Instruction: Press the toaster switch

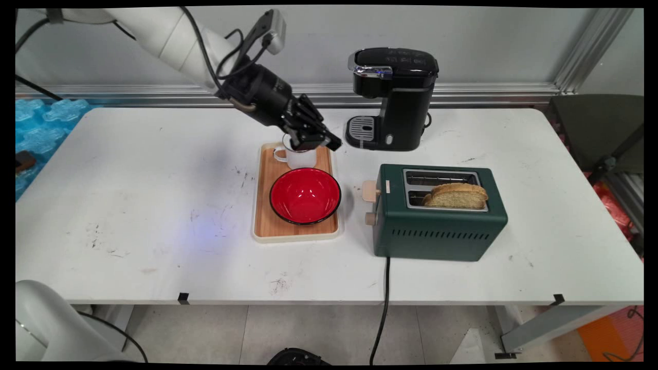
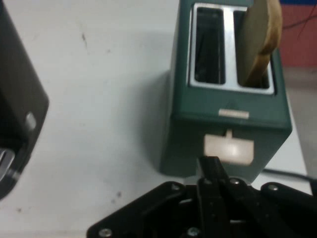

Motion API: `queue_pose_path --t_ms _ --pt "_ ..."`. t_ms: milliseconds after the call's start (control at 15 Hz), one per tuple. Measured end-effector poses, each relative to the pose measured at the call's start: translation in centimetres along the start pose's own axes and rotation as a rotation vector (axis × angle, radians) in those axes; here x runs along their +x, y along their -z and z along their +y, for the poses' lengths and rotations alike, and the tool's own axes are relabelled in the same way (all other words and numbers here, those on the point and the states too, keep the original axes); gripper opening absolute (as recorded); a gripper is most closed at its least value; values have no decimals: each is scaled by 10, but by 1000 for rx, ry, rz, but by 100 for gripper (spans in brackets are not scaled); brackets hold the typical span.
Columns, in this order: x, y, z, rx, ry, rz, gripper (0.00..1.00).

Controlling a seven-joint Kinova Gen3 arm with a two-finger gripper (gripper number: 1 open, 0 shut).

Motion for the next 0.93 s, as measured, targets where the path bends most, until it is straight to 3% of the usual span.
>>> queue_pose_path --t_ms 333,933 --pt "-2 -19 14 -15 37 41 0" --pt "-24 -52 32 -32 47 64 0"
